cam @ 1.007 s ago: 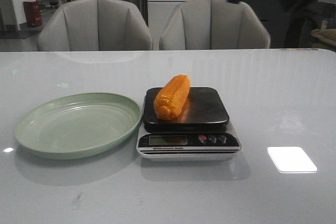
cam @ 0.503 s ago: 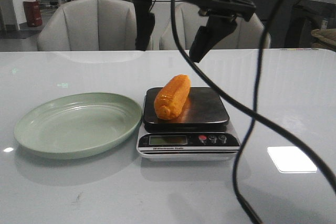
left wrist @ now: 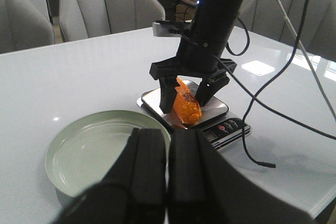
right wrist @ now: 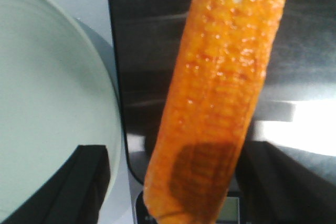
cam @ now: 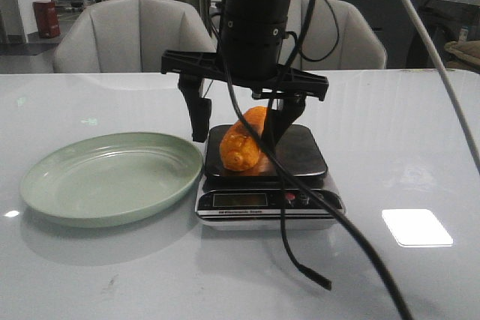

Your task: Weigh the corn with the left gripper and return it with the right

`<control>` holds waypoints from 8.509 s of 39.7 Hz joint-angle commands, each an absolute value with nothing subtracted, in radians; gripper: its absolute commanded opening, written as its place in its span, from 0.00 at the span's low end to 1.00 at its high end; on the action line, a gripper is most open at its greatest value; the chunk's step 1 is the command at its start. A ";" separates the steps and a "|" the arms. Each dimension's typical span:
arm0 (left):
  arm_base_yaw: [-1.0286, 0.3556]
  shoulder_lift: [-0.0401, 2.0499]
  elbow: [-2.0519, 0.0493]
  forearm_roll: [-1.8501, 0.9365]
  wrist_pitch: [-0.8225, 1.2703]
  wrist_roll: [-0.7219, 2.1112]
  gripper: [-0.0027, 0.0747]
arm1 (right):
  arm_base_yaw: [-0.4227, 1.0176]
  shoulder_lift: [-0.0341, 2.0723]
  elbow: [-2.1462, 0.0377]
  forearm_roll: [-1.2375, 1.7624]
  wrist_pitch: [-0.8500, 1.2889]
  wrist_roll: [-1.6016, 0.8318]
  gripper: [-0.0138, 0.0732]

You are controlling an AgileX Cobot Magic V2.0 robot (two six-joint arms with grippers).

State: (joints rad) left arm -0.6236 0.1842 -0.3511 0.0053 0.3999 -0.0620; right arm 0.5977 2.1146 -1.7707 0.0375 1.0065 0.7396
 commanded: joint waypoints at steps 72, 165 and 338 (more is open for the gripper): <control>-0.627 0.193 -0.379 0.000 0.339 -0.060 0.19 | 0.610 1.832 -1.946 0.038 1.226 0.279 0.84; -0.627 0.193 -0.379 0.000 0.339 -0.060 0.19 | 0.438 -0.005 -0.260 -0.006 0.391 0.102 0.34; -0.071 -0.026 0.037 0.012 -0.057 -0.045 0.19 | 0.027 -0.029 0.036 -0.061 0.006 0.102 0.34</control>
